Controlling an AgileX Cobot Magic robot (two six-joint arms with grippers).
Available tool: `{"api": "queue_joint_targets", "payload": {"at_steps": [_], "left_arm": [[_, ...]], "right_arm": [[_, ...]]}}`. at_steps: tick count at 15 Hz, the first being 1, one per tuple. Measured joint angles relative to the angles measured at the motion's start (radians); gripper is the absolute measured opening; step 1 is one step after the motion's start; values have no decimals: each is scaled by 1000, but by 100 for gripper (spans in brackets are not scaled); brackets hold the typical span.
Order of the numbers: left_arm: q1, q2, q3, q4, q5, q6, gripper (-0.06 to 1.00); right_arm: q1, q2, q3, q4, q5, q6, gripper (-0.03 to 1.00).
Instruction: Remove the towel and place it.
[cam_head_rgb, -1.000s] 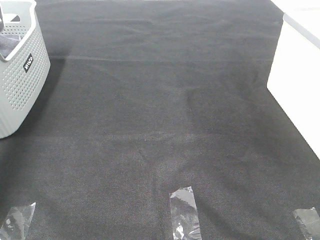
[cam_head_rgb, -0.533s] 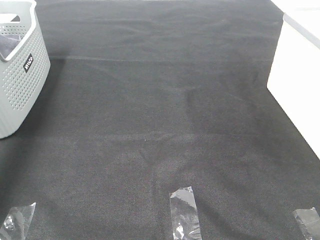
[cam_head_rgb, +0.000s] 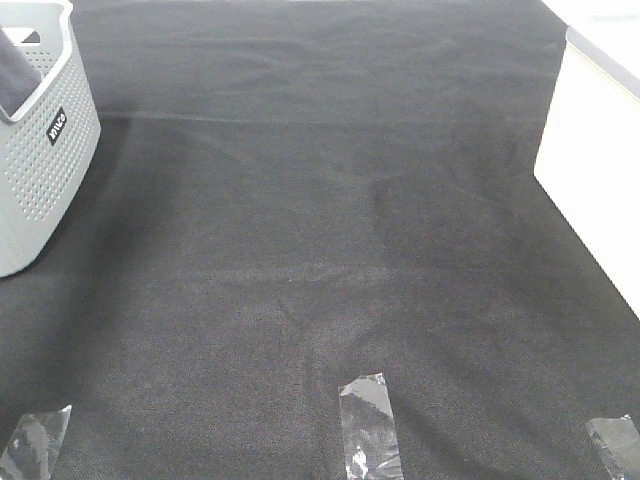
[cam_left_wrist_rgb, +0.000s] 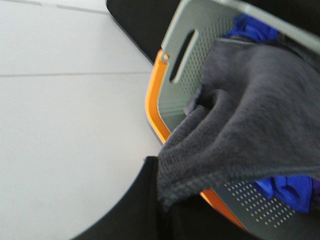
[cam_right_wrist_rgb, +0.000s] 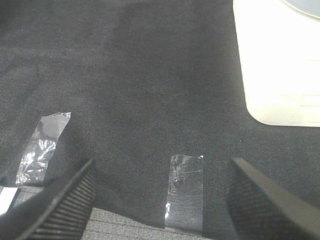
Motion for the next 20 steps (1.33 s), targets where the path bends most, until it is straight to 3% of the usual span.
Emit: {"api": "queue_joint_targets", "payload": {"at_steps": [4,11,13,16,18,19,20], "left_arm": [[-99,-93,0,22,2,-25,0],[-271,-142,-1,27,84,-208,0],[-308,-143,-1,27,103,-235,0],[-372,-143,-1,27,107,-241,0],[-412,-143,-1,27,102,-245,0],[-442,-143,-1,27,61,-274,0],[-447,-143,-1,28,36,-295,0]], "right_arm": [[0,0,0,0,0,0,71],[0,19,0,-7,0,-4,71],[0,89,-8,29,-15,-55,71],[0,285,-22,321,-192,-315,71],[0,462,-24,626,-274,-605,71],[0,635,-24,905,-287,-897,71],[0,722,-24,1030,-287,-1021,71]]}}
